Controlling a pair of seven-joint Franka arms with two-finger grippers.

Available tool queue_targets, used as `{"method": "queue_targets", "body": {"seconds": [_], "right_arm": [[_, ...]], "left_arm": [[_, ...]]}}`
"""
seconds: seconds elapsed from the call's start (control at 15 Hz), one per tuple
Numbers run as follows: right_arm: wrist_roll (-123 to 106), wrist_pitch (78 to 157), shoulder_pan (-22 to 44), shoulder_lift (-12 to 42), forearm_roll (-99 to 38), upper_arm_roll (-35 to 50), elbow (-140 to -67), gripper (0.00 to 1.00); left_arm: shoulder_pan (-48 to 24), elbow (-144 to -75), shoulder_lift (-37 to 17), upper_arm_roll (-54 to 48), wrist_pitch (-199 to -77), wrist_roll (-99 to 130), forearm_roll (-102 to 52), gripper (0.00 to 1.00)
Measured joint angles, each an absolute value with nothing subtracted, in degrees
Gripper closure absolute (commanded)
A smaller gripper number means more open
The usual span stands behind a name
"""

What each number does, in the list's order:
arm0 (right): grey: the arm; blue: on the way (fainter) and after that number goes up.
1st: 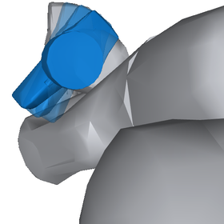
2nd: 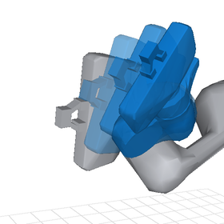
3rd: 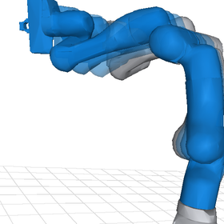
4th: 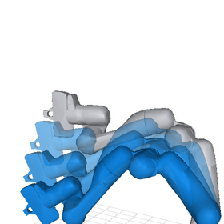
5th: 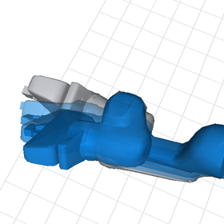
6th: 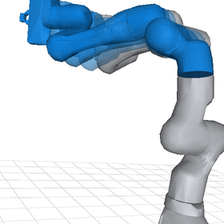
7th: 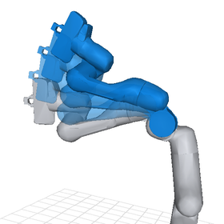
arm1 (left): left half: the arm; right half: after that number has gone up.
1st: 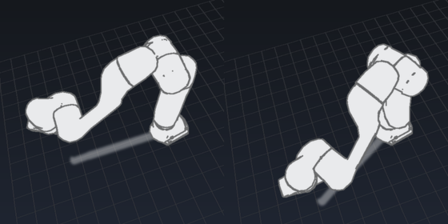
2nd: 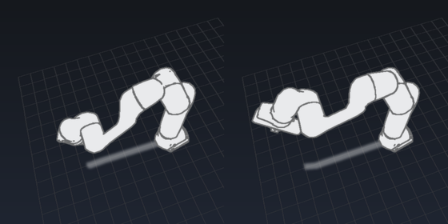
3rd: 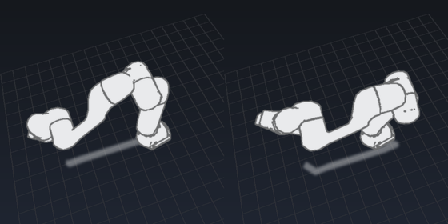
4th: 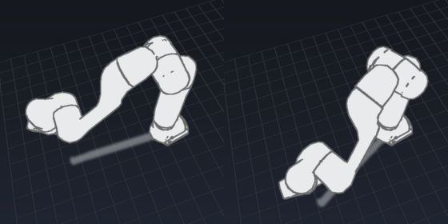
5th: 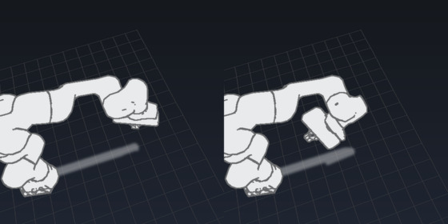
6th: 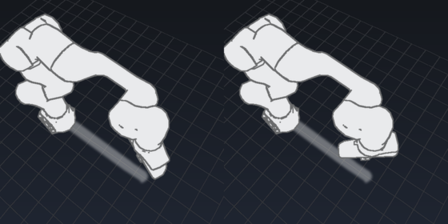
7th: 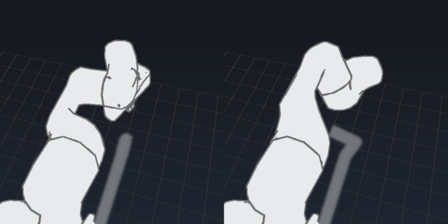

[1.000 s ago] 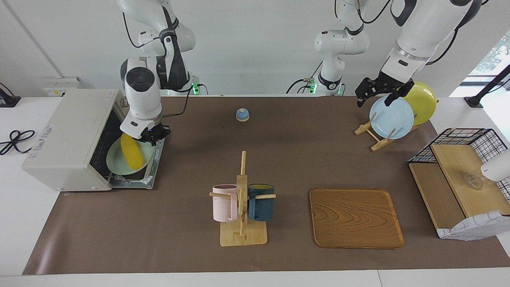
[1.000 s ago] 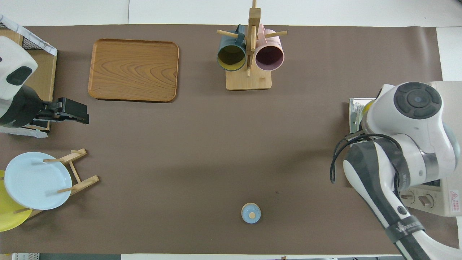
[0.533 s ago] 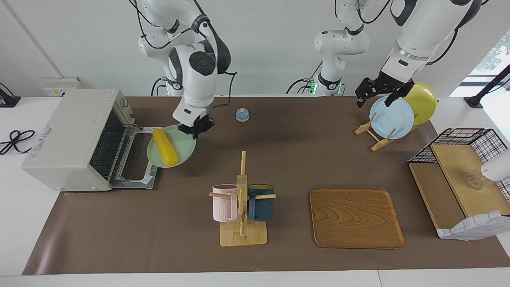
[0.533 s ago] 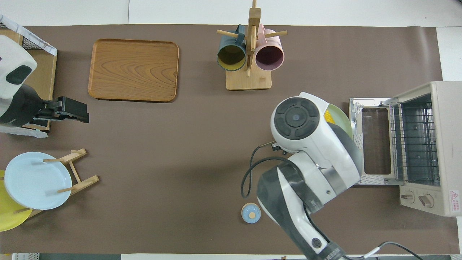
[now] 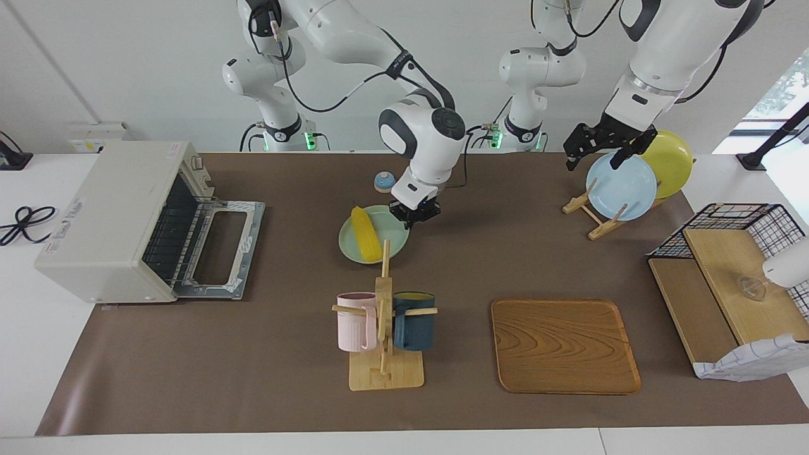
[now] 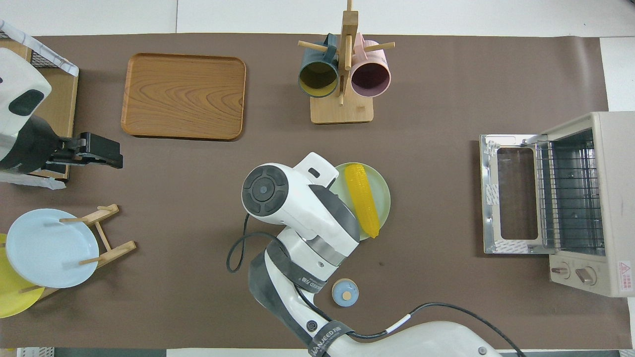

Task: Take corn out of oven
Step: 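Slide the green plate with corn out onto the table center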

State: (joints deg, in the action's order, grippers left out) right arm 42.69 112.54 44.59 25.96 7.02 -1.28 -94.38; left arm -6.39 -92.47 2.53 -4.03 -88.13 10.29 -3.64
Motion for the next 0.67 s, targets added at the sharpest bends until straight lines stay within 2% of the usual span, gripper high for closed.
{"method": "queue_targets", "body": {"seconds": [0.2,0.33,0.4,0.47,0.67], "right_arm": [[45.43,115.74,45.57,26.77,2.1,-1.29,-94.19,0.99],[45.6,117.99,45.09,26.76,-1.69,-1.49,-93.8,0.6],[45.61,118.69,44.78,26.78,-2.3,-1.53,-93.78,0.53],[45.61,119.13,44.55,26.86,-2.59,-1.53,-93.85,0.4],[45.63,119.12,44.72,27.1,-2.75,-1.51,-93.85,0.38]], "left_arm": [[-6.39,-92.47,2.53,-4.02,-88.15,10.29,-3.64,0.0],[-6.39,-92.47,2.53,-4.02,-88.16,10.29,-3.64,0.0],[-6.39,-92.47,2.53,-4.03,-88.16,10.29,-3.64,0.0],[-6.4,-92.47,2.53,-4.04,-88.18,10.29,-3.64,0.0],[-6.4,-92.52,2.53,-4.05,-88.55,10.29,-3.64,0.0]]}}
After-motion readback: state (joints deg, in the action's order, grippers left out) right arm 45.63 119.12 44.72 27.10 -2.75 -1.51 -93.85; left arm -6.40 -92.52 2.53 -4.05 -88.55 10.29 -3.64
